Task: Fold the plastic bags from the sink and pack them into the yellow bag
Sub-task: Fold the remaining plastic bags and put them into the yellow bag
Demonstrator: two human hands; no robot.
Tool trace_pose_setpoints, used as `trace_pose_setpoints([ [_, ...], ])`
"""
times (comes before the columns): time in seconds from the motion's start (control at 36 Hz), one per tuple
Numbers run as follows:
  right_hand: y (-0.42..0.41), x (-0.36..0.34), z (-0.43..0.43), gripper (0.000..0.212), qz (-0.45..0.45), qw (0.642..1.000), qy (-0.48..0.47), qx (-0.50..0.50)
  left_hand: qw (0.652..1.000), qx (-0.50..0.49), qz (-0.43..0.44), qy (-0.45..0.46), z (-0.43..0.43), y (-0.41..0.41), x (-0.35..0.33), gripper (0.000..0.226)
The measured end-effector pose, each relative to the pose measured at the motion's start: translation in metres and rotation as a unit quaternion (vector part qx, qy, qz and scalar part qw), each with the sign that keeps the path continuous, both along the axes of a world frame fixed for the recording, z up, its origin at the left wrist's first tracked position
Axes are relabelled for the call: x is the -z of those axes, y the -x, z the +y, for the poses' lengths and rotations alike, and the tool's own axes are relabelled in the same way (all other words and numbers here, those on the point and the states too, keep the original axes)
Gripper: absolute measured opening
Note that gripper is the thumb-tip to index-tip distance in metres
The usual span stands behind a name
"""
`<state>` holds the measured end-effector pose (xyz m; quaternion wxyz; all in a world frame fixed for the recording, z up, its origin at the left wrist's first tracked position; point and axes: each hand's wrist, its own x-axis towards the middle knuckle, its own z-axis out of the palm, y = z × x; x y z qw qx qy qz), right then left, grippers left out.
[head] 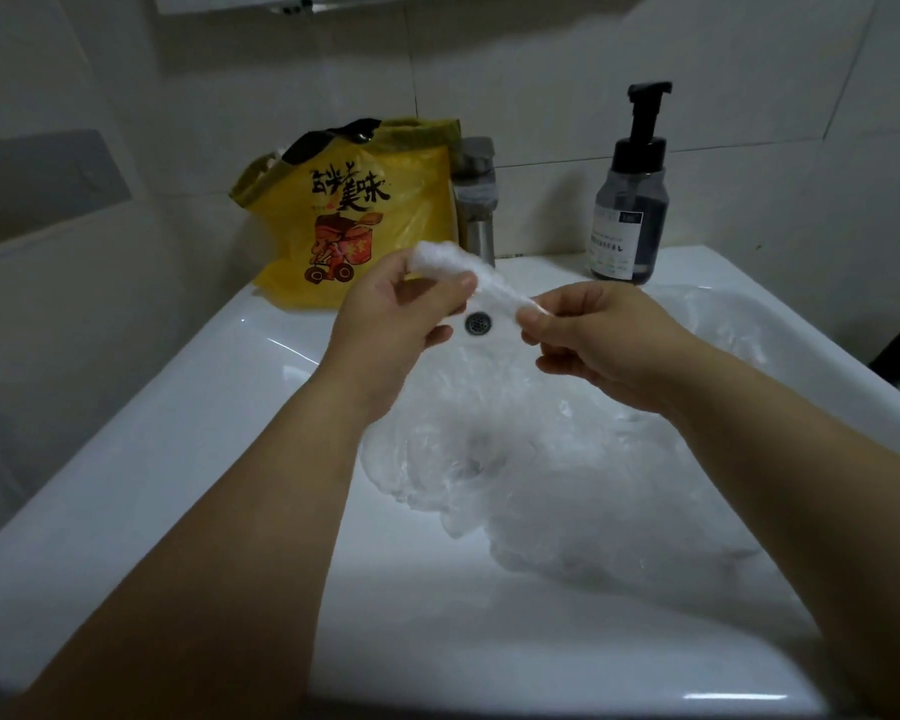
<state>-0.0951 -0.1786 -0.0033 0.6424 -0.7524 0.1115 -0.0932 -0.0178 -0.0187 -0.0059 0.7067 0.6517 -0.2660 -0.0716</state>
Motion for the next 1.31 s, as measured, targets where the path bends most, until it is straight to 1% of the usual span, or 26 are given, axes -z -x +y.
trace_pose_setpoints([
  [0.03,0.0,0.001,0.004,0.007,-0.014,1.0,-0.016,-0.002,0.999,0.035,0.042,0.003,-0.003,0.002,0.002,0.027],
  [0.06,0.001,0.001,0.008,0.008,-0.027,0.999,-0.03,-0.012,0.995,0.066,0.068,-0.021,-0.005,0.005,0.005,0.04],
  [0.11,0.001,0.004,0.015,0.01,-0.048,0.997,-0.039,-0.046,0.985,0.113,0.057,-0.117,-0.012,0.01,0.013,0.06],
  [0.14,0.001,0.006,0.019,0.013,-0.052,0.996,-0.034,-0.06,0.981,0.125,0.043,-0.145,-0.016,0.013,0.018,0.064],
  [0.17,0.001,0.008,0.021,0.018,-0.054,0.996,-0.033,-0.071,0.98,0.127,0.037,-0.15,-0.019,0.015,0.019,0.062],
  [0.19,0.001,0.008,0.023,0.021,-0.054,0.994,-0.041,-0.082,0.983,0.121,0.049,-0.133,-0.022,0.016,0.018,0.055],
  [0.25,0.001,0.01,0.025,0.017,-0.055,0.99,-0.074,-0.105,0.989,0.09,0.068,-0.094,-0.025,0.016,0.017,0.036],
  [0.28,0.001,0.01,0.024,0.016,-0.055,0.989,-0.083,-0.105,0.991,0.077,0.068,-0.09,-0.025,0.015,0.015,0.031],
  [0.33,0.002,0.008,0.022,0.019,-0.048,0.992,-0.069,-0.092,0.991,0.072,0.058,-0.095,-0.024,0.012,0.014,0.033],
  [0.42,0.004,0.006,0.017,0.01,-0.033,0.996,-0.021,-0.079,0.993,0.061,0.056,-0.084,-0.013,0.009,0.008,0.036],
  [0.53,0.01,0.003,0.013,0.008,-0.003,0.997,0.036,-0.065,0.996,-0.018,0.06,-0.062,0.0,0.007,0.006,0.025],
  [0.67,0.01,-0.01,0.015,0.008,-0.001,0.994,0.086,-0.062,0.993,-0.07,-0.019,-0.088,0.015,0.004,-0.002,0.022],
  [0.72,0.008,-0.021,0.018,0.007,-0.006,0.993,0.1,-0.062,0.995,-0.072,-0.023,-0.072,0.022,0.002,-0.011,0.018],
  [0.81,0.004,-0.041,0.024,0.009,-0.021,0.992,0.105,-0.066,0.997,-0.073,0.005,-0.02,0.032,-0.002,-0.025,0.009],
  [0.89,-0.005,-0.063,0.029,0.005,-0.032,0.987,0.145,-0.062,0.997,-0.072,0.006,0.012,0.041,-0.007,-0.041,0.004],
  [0.97,-0.019,-0.083,0.033,0.007,-0.047,0.983,0.168,-0.052,0.996,-0.078,0.01,0.039,0.052,-0.015,-0.059,0.004],
  [1.06,-0.035,-0.097,0.035,0.013,-0.057,0.98,0.185,-0.043,0.996,-0.09,-0.026,0.015,0.062,-0.027,-0.077,0.008],
  [1.14,-0.053,-0.108,0.038,0.008,-0.079,0.978,0.189,-0.039,0.99,-0.118,-0.076,0.002,0.066,-0.04,-0.094,0.011],
  [1.19,-0.068,-0.117,0.04,0.011,-0.099,0.974,0.204,-0.022,0.986,-0.143,-0.085,0.012,0.065,-0.051,-0.106,0.009],
  [1.25,-0.083,-0.125,0.041,0.013,-0.122,0.97,0.21,-0.008,0.983,-0.16,-0.085,0.004,0.063,-0.066,-0.116,0.004],
  [1.31,-0.102,-0.134,0.039,0.006,-0.137,0.969,0.206,-0.003,0.981,-0.173,-0.089,-0.017,0.06,-0.086,-0.125,0.009],
])
